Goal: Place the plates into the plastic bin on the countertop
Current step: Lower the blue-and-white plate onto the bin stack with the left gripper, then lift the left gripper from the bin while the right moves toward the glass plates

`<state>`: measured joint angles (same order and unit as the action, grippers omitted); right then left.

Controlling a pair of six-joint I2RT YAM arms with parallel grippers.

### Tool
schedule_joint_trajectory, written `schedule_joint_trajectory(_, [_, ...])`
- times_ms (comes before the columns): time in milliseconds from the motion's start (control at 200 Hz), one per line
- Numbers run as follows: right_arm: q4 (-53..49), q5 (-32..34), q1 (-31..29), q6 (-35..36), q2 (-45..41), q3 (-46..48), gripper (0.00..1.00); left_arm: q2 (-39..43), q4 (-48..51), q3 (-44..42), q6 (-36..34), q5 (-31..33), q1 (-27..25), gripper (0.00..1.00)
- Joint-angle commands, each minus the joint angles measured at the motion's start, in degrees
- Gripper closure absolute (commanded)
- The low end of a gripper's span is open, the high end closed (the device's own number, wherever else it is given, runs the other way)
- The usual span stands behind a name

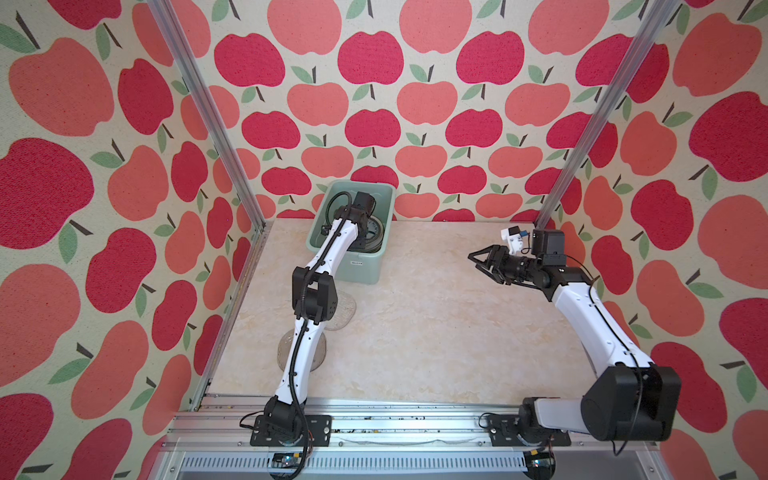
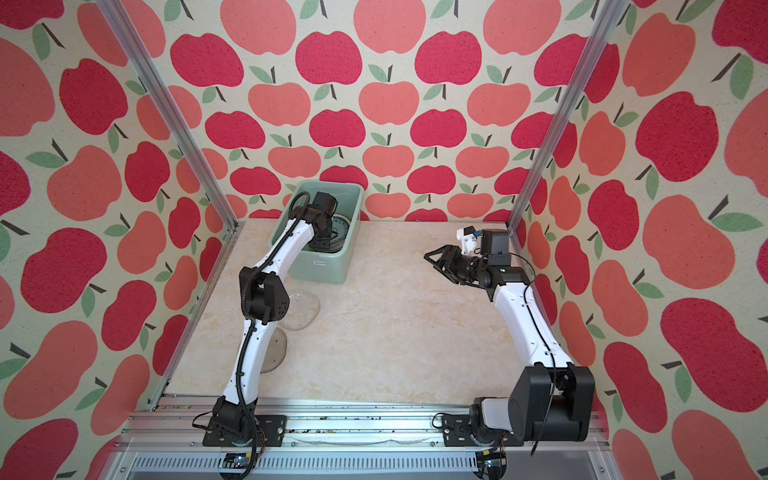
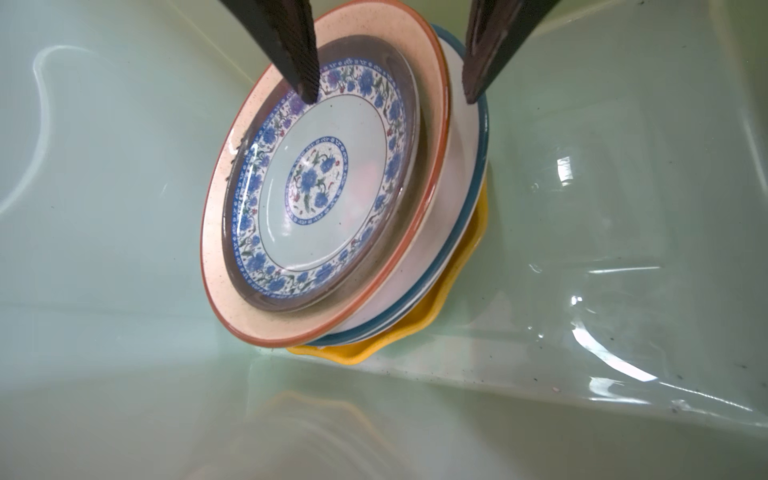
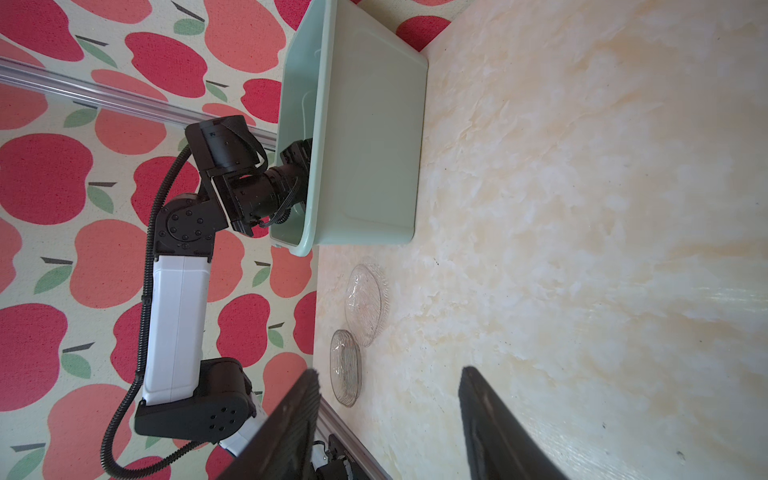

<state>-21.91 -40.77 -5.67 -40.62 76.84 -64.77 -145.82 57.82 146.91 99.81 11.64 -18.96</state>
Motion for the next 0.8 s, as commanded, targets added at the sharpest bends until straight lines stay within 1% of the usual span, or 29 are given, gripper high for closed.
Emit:
schedule_joint_trajectory(0, [-0.07, -2.04, -0.72, -0.8, -1.3, -1.05, 0.43, 3.62, 1.73, 0.74, -2.85, -2.21, 0.24, 0.41])
schedule_joint_trajectory(65, [0.45, -2.91, -1.07, -0.65, -1.58, -1.05, 0.43, 4.91, 0.34, 1.1, -5.02, -1.68, -0.02, 0.41])
schedule_joint_trajectory(205, [2.49, -4.88, -2.03, -0.93, -2.54, -0.97, 0.42, 8.97, -4.29, 1.25, -13.34, -2.33, -0.03, 0.4])
schedule_joint_trajectory(275, [3.41, -5.36, -2.73, -1.17, -3.25, -0.96, 0.42, 11.65, -7.28, 0.85, -19.24, -3.47, -0.02, 0.4])
schedule_joint_trajectory(420, [4.09, -5.04, -4.68, -1.49, -4.92, -1.23, 0.42, 17.74, -10.9, 0.94, -32.74, -8.89, -0.11, 0.41])
schedule_joint_trajectory(525, [5.73, -1.71, -7.36, -2.37, -7.46, -0.11, 0.42, 23.33, -9.83, 1.01, -44.88, -13.3, -0.76, 0.41])
schedule_joint_trajectory(645, [8.64, 4.03, -12.05, -4.44, -10.8, 2.56, 0.41, 31.52, -2.75, -0.33, -59.19, -15.83, -1.92, 0.41])
schedule_joint_trajectory(715, [10.77, 8.18, -15.68, -5.85, -12.6, 4.49, 0.42, 37.61, 2.46, -3.53, -65.34, -15.84, -2.3, 0.41])
schedule_joint_trajectory(795, [13.11, 13.9, -20.33, -7.53, -14.5, 6.62, 0.42, 46.07, 6.86, -10.8, -70.61, -14.59, -2.75, 0.41])
